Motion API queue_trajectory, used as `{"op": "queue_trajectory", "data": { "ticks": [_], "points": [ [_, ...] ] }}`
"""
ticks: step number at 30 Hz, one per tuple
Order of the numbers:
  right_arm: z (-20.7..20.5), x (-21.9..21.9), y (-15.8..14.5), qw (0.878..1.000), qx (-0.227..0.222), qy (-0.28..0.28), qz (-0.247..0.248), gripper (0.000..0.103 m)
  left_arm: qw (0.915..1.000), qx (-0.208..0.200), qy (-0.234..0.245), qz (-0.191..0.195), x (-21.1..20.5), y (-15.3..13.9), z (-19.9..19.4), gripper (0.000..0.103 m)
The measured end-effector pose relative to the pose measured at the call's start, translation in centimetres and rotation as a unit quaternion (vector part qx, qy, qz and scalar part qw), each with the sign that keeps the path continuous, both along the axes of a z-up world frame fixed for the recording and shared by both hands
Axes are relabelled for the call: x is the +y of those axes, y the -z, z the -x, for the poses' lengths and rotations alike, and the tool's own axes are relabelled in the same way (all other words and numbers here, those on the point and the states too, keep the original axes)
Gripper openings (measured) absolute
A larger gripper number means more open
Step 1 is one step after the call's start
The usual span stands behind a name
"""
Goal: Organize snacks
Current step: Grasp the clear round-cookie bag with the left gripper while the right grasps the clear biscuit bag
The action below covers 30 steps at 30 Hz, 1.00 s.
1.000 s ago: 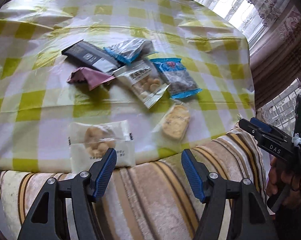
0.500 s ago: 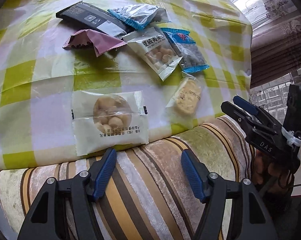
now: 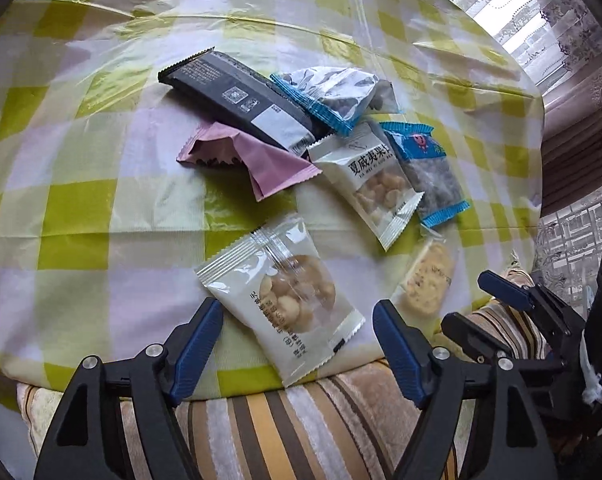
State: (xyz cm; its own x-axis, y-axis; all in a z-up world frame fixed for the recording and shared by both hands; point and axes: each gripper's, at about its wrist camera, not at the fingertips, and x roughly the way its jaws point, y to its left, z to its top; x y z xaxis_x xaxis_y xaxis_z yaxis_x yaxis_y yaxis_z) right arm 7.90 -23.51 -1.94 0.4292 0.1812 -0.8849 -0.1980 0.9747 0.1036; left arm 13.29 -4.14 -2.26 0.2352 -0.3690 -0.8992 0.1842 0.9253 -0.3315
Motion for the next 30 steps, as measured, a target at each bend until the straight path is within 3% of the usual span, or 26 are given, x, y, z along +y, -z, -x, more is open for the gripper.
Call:
{"op": "queue_trajectory", "data": {
  "ticks": [5,9,15,25,30],
  "points": [
    [-0.6,0.2,0.3,0.999,0.002,0.037,-0.005,0.077,0.9972,-0.027,-0.004,-0.069,-2.9,0.4,-1.2,0.078],
    [-0.7,-0.1,0.3,0.998,0.001,0.060,-0.004,0.077,0.9852,-0.056,0.031,-0.159,-5.6,0.9,-0.8,0.076],
    [-1.3,0.7,0.5,0.998,0.010,0.066,-0.003,0.077,0.9868,-0.064,0.027,-0.146,-4.5,0.5,0.0,0.053],
    [-3.2,3.8,1.6,0.997,0.032,0.070,0.005,0.077,0.9929,-0.071,-0.051,-0.081,1.1,0.4,1.0,0.049],
    [-2.8,4.4,2.1,0.997,0.041,0.047,0.047,0.078,0.9935,-0.070,-0.062,-0.064,1.8,0.3,1.3,0.049]
  ]
}}
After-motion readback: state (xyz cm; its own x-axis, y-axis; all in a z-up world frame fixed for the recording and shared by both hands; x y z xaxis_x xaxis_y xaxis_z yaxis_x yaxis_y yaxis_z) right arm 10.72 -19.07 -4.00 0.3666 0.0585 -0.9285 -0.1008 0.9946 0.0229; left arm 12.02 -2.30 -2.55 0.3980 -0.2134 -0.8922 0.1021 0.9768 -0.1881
